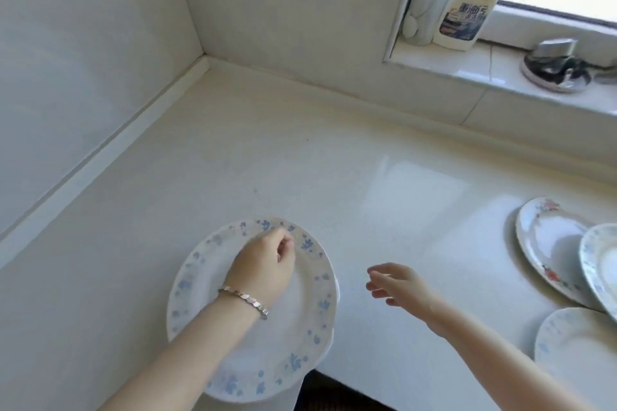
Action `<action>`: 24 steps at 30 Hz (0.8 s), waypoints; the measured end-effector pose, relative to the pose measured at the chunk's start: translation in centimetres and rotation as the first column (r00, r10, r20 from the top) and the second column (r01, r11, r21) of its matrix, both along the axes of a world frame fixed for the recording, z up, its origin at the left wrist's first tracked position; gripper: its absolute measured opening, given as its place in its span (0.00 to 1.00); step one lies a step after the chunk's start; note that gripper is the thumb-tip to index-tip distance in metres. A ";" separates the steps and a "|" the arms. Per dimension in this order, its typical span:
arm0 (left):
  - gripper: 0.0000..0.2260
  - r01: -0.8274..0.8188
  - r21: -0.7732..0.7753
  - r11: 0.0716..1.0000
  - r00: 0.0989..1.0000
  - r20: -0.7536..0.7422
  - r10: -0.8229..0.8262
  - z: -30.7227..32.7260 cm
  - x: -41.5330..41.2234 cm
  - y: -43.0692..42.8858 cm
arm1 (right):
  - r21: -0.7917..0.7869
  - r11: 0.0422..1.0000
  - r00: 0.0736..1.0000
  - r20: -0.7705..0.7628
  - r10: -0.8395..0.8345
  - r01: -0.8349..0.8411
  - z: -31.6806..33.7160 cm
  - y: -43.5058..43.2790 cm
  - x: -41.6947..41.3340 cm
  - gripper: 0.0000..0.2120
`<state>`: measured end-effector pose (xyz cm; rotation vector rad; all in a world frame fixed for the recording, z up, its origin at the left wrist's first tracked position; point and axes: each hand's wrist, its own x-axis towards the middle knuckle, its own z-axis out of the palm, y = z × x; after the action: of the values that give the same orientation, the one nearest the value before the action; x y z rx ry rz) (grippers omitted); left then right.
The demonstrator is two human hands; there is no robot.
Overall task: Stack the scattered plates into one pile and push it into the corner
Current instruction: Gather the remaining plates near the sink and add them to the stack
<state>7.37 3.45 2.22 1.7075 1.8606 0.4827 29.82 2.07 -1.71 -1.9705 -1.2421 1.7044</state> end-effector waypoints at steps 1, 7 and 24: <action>0.10 0.053 -0.141 0.989 0.996 0.075 -0.042 0.0 2.0 0.9 | -0.030 0.999 0.999 0.011 -0.035 0.035 0.0 -0.4 1.2 0.06; 0.13 0.274 -0.432 0.859 0.935 0.328 -0.133 0.2 15.2 4.5 | -0.058 0.981 0.978 0.107 -0.179 0.186 1.0 -3.3 10.1 0.07; 0.10 0.396 -0.627 0.671 0.917 0.313 -0.248 -3.2 44.9 0.0 | -0.279 -0.112 -0.148 -0.109 -0.983 0.954 -0.4 -12.8 44.9 0.26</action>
<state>52.25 3.47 -1.01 1.3525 1.2921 -0.1758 74.74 -10.75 -2.11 -1.6166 0.6505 0.9602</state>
